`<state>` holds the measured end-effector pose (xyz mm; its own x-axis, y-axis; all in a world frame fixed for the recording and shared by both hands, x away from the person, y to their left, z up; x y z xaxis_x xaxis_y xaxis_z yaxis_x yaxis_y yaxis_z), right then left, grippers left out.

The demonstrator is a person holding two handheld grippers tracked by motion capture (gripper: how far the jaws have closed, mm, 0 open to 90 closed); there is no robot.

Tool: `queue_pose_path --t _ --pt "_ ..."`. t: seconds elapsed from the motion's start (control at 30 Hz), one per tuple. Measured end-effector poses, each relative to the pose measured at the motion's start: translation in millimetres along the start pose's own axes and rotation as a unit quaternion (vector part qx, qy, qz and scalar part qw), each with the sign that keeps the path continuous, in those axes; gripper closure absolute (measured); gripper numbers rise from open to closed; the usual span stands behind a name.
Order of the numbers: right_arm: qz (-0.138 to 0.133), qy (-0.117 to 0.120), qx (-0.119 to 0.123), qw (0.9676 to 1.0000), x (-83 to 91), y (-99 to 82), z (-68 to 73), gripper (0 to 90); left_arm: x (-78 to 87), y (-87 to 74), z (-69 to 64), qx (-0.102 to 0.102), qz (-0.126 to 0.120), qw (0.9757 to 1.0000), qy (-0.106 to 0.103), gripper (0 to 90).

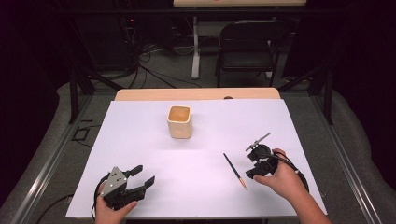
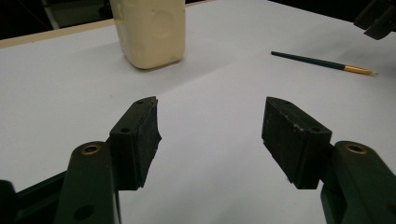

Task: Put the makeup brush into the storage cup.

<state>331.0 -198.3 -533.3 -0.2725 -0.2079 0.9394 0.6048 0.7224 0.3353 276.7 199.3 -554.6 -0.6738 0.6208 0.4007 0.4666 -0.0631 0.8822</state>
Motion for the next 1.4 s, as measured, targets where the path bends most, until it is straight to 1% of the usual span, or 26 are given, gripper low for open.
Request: queue_pose_path --t 0.03,0.07,0.17,0.2,0.23,0.27,0.33,0.5,0.53,0.63,0.67,0.7,0.73,0.9,0.93,0.97,1.0,1.07,1.13,1.2,1.23,1.27,1.3,1.33,1.37,1.4 --pt "-0.004 0.000 0.000 1.0000 -0.9 2.1 1.0 53.5 0.1 0.0 0.0 0.000 0.000 1.0000 0.000 36.7" --pt "0.002 0.000 0.007 1.0000 -0.9 5.5 2.4 53.6 0.3 0.2 0.3 -0.002 0.000 1.0000 0.000 36.6" --pt "0.003 0.002 0.010 0.9999 -1.3 9.5 4.3 53.5 0.4 0.3 0.4 -0.002 0.000 1.0000 0.000 36.6" --pt "-0.008 -0.001 0.015 0.9999 -3.1 13.6 5.8 53.5 0.5 0.3 0.6 -0.002 0.000 1.0000 0.000 36.7" --pt "0.002 0.002 0.018 0.9998 -1.8 15.0 6.5 53.5 0.8 0.3 0.8 -0.002 0.001 1.0000 0.001 36.6" --pt "0.002 0.002 0.018 0.9998 -1.8 15.0 6.5 53.5 0.8 0.3 0.8 -0.002 0.001 1.0000 0.001 36.6" --pt "0.007 0.002 0.026 0.9996 -1.8 20.0 8.2 53.8 0.7 0.3 0.5 -0.002 0.000 1.0000 -0.001 36.7" --pt "0.012 0.006 0.033 0.9994 -4.1 26.9 12.2 54.3 0.7 0.3 0.4 -0.002 0.000 1.0000 -0.001 36.6" --pt "0.017 0.008 0.035 0.9992 -4.1 28.0 13.1 54.4 0.9 0.3 0.4 -0.002 0.000 1.0000 -0.001 36.7" --pt "0.017 0.009 0.038 0.9991 -5.6 30.0 14.2 54.4 0.8 0.3 0.4 -0.001 -0.001 1.0000 -0.001 36.7" --pt "0.014 0.010 0.035 0.9993 -6.4 31.0 15.3 54.4 0.8 0.3 0.4 -0.001 -0.001 1.0000 -0.001 36.7" --pt "0.020 0.011 0.038 0.9990 -6.3 31.3 15.0 54.3 0.9 0.3 0.5 -0.002 0.000 1.0000 -0.001 36.6" --pt "0.020 0.012 0.041 0.9989 -8.1 32.7 15.8 54.3 0.8 0.3 0.4 -0.001 0.000 1.0000 -0.001 36.7" --pt "0.028 0.013 0.039 0.9987 -9.5 34.5 16.5 54.0 0.5 0.2 0.1 -0.002 0.000 1.0000 -0.002 36.7" --pt "0.033 0.010 0.041 0.9985 -9.6 34.8 15.8 53.9 0.5 0.2 0.1 -0.002 0.000 1.0000 -0.002 36.7" --pt "0.033 0.010 0.038 0.9987 -10.1 35.6 16.2 53.6 0.5 0.1 0.1 -0.002 0.001 1.0000 -0.002 36.7" --pt "0.042 0.010 0.036 0.9984 -9.7 36.1 15.9 53.3 0.5 0.1 0.1 -0.002 0.001 1.0000 -0.002 36.7" --pt "0.035 0.008 0.033 0.9988 -11.7 37.0 15.2 52.5 0.5 0.1 0.1 -0.001 0.001 1.0000 -0.003 36.7" --pt "0.046 0.006 0.035 0.9983 -11.5 37.2 14.8 52.4 0.6 0.1 0.2 -0.001 0.001 1.0000 -0.001 36.7" --pt "0.044 0.007 0.034 0.9984 -13.6 37.8 14.9 52.0 0.6 0.0 0.2 -0.001 0.002 1.0000 -0.002 36.7" --pt "0.054 0.008 0.028 0.9981 -13.5 37.4 15.2 51.8 0.6 0.0 0.2 -0.001 0.002 1.0000 -0.002 36.7" --pt "0.054 0.008 0.028 0.9981 -13.5 37.4 15.2 51.8 0.5 0.0 0.2 -0.001 0.002 1.0000 -0.003 36.7" --pt "0.052 0.010 0.022 0.9983 -15.0 37.1 15.7 51.7 0.4 -0.2 0.0 0.001 0.002 1.0000 -0.003 36.7" --pt "0.058 0.013 0.025 0.9979 -16.1 36.6 15.6 53.3 0.5 -0.1 0.3 0.000 0.002 1.0000 -0.003 36.7" --pt "0.058 0.013 0.025 0.9979 -16.1 36.6 15.6 53.3 0.5 -0.1 0.3 0.000 0.002 1.0000 -0.003 36.7" --pt "0.049 0.019 0.019 0.9984 -18.2 37.0 17.2 54.0 0.5 0.1 0.4 0.000 0.000 1.0000 -0.003 36.7"
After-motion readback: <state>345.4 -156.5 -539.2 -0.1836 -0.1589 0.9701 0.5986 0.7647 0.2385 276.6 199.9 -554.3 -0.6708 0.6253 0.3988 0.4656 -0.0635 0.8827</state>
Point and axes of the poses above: each handheld gripper's, and its own axes: x roughly backward along the jaws, y roughly out of its top, z roughly to its left, the point moved 5 cm from there along -x, roughly forward along the jaws, and after that the axes turned 13 degrees about x, right-handed, at the moved point
